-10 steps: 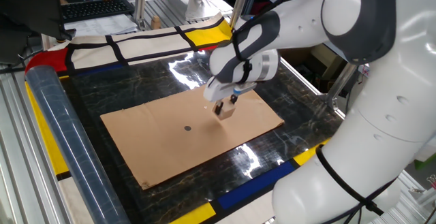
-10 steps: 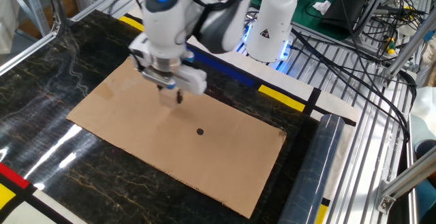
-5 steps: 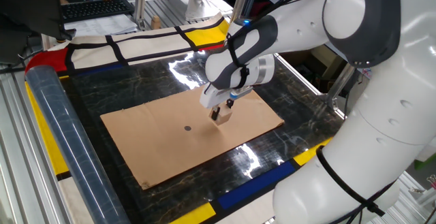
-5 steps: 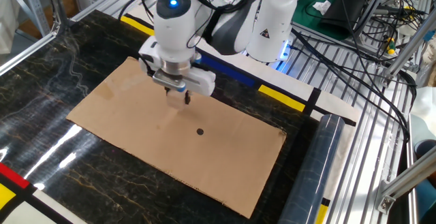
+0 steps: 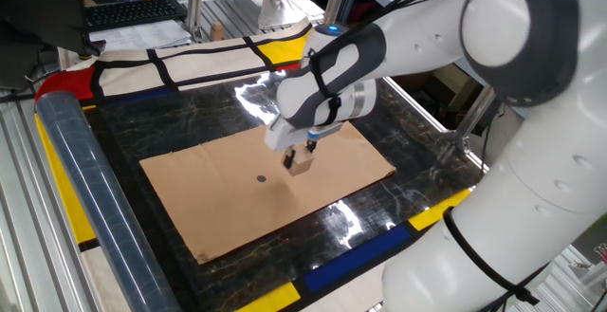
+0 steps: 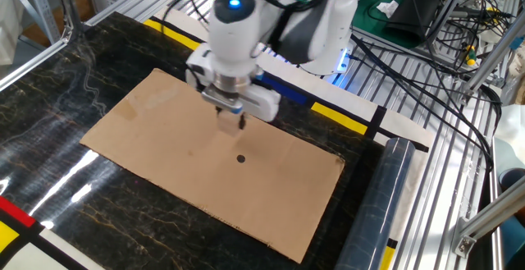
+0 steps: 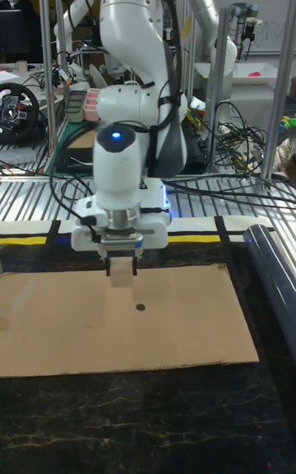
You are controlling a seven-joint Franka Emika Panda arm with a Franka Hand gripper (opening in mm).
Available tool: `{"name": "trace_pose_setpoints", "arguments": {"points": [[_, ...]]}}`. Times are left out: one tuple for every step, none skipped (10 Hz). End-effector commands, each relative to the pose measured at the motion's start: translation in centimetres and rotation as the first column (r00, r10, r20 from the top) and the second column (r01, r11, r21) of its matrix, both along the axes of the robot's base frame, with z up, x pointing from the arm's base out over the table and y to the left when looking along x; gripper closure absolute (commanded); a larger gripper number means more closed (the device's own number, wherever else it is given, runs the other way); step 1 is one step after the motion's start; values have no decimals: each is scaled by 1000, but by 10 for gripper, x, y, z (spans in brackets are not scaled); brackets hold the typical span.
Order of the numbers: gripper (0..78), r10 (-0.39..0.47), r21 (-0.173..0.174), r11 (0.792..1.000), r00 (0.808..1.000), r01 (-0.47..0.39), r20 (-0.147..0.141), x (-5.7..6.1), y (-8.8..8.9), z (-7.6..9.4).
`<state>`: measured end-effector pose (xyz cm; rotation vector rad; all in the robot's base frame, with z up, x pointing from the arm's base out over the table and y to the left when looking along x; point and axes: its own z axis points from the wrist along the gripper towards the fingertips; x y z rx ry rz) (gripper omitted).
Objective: Grab the block and place it at the designated location
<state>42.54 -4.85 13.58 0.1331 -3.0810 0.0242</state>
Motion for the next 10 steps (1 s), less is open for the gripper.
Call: {"name": "trace_pose_setpoints", "arguments": {"points": [[765,-51,-39,998,999,51,0,6,26,0],[765,-41,-40,998,999,41,-10,17,27,-4],[765,-35,-44,998,999,34,-32,25,26,-4],[765,-42,-45,998,999,40,-31,25,26,-5],[765,-60,-60,997,997,56,-57,25,29,-10],[765,-57,-54,997,997,54,-59,24,30,-12],[765,-57,-48,997,996,53,-73,23,32,-12],[765,-57,-43,998,995,54,-82,22,34,-11],[765,-55,-40,998,995,52,-80,21,36,-10],[765,-50,-28,998,995,48,-81,21,36,-9]]}}
